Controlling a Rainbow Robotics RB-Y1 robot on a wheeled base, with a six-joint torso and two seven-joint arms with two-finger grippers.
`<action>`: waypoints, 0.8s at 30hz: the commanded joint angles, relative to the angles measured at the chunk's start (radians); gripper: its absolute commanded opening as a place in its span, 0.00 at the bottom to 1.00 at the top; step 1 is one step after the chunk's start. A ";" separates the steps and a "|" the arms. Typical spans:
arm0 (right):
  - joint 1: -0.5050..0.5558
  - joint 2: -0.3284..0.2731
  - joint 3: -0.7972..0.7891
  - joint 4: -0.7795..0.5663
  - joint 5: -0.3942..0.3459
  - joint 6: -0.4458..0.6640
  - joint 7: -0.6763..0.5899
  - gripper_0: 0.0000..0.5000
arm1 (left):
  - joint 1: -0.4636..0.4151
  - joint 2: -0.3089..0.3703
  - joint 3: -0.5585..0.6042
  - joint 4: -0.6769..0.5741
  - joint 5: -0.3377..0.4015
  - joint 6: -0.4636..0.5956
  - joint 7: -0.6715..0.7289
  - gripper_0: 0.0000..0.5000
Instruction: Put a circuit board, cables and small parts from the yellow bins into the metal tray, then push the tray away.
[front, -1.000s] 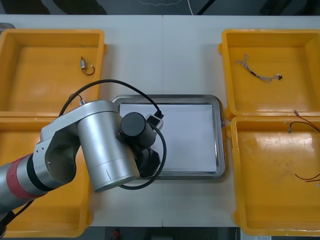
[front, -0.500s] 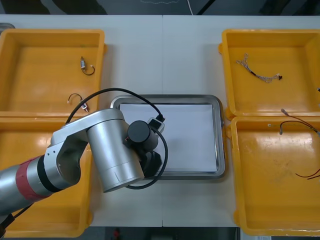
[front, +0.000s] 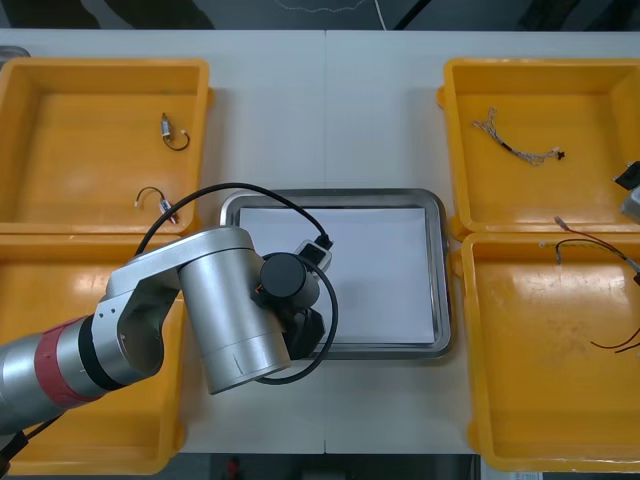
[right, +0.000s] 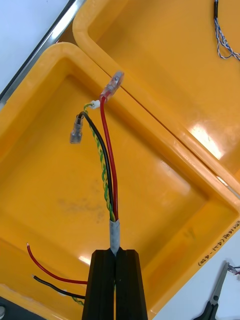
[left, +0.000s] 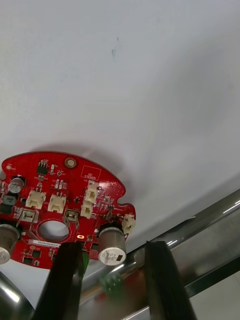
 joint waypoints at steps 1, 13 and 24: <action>-0.022 -0.037 0.009 -0.008 0.011 0.004 0.039 0.00 | -0.031 0.010 -0.017 -0.012 -0.018 -0.012 -0.039 0.94; -0.027 -0.037 0.003 0.015 0.014 0.004 0.055 0.00 | -0.033 0.004 0.058 -0.050 -0.013 0.025 -0.022 1.00; -0.171 -0.042 0.057 0.014 -0.122 0.004 0.066 0.00 | -0.033 -0.003 0.263 -0.227 0.059 0.220 -0.021 1.00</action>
